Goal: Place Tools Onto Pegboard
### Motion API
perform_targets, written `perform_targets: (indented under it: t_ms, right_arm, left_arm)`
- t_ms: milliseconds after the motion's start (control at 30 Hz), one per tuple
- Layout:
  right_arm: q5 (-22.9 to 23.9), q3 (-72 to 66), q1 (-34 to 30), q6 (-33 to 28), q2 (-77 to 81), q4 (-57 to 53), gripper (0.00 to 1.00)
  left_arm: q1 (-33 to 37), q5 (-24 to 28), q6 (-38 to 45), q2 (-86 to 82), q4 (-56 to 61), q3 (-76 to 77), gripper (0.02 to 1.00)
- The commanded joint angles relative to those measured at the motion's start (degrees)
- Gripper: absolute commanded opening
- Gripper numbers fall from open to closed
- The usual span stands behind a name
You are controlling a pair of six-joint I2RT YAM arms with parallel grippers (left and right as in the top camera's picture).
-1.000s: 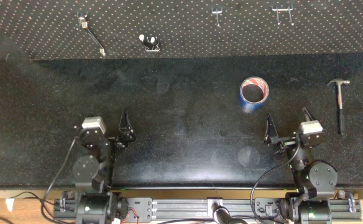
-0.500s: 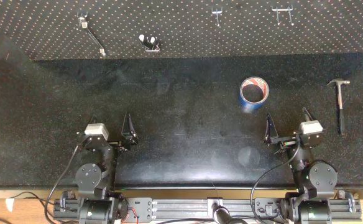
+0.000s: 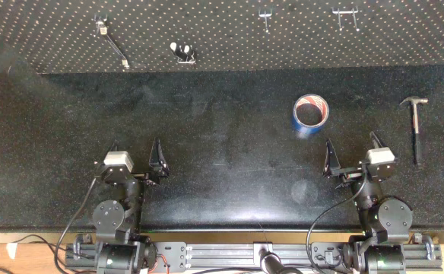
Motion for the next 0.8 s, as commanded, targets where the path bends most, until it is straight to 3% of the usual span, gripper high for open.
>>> perform_targets:
  t_ms: [33,800]
  right_arm:
    - [-0.28,-0.17,0.33,0.44,-0.42,-0.22,0.978]
    - [0.55,-0.17,0.33,-1.03,-0.39,-0.24,0.978]
  left_arm:
    - [-0.2,0.17,1.36,-0.66,-0.44,-0.13,0.996]
    - [-0.2,0.2,1.36,-0.63,-0.42,-0.13,0.996]
